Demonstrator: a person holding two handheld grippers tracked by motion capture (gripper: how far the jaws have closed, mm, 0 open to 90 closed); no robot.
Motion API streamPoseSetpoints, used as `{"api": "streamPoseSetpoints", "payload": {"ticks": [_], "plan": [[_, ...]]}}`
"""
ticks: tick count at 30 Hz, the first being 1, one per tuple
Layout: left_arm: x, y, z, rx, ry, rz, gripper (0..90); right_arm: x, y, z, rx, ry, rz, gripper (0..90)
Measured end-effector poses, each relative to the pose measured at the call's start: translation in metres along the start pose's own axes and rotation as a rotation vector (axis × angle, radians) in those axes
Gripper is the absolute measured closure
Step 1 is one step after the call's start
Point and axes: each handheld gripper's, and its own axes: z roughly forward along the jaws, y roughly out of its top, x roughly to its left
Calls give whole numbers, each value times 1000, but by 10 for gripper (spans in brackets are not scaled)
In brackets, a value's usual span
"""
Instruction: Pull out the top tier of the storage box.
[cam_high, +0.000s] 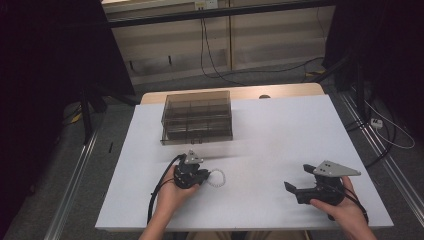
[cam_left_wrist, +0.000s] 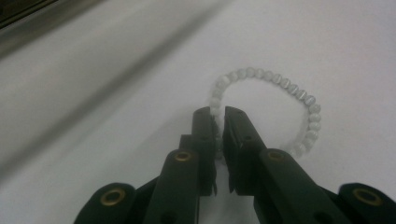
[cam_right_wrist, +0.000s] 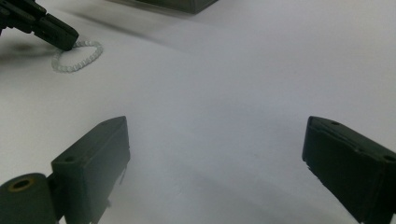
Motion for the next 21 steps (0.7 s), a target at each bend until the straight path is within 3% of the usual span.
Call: {"api": "streamPoseSetpoints", "payload": {"ticks": [5,12,21], "plan": [[-4,1,1,7,26,25,828,0,1,-1,-5,0,-1,71],[-2,2,2,16,15,1,845,-1,1,-2,-8,-3,1,71],[-5,4,2,26,31,-6,860,1,2,0,-6,7,-3,71]]}}
